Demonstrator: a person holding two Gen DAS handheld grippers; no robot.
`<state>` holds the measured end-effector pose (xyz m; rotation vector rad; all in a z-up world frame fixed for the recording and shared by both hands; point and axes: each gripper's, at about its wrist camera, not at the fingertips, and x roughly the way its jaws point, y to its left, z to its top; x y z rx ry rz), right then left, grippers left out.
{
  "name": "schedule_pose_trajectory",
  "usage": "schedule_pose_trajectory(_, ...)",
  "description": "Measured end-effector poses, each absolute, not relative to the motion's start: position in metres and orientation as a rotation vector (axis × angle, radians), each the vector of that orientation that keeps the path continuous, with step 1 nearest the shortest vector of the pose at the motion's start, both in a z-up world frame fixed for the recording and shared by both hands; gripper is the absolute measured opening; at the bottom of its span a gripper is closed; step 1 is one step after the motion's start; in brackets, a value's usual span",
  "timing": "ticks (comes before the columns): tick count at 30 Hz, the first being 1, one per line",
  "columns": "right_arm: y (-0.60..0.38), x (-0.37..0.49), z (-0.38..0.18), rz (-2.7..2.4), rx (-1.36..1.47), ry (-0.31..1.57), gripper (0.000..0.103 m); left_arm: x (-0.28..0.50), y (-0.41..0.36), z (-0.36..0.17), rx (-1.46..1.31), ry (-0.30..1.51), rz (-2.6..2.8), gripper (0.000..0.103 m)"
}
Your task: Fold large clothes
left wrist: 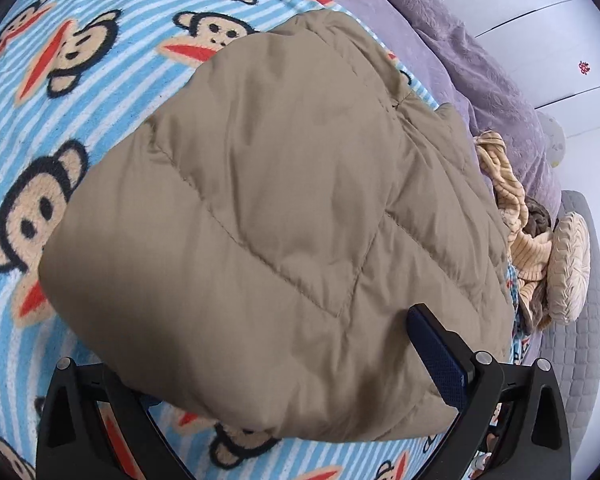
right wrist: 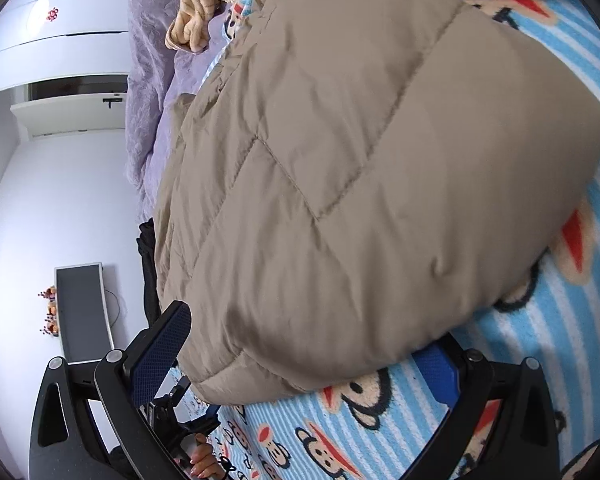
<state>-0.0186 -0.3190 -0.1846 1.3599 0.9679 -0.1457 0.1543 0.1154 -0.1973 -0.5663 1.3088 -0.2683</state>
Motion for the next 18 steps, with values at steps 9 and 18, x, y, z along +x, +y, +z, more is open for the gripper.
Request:
schedule_pose_trajectory(9, -0.311, 0.007, -0.208, -0.094, 1.408, 0.967, 0.103, 0.161, 0.117, -0.208, -0.628, 1.299, -0.291, 0.070)
schedule_pose_trajectory(18, -0.314, -0.003, -0.202, -0.138, 1.431, 0.943, 0.042, 0.153, 0.113, -0.169, -0.485, 1.191, -0.348, 0.021)
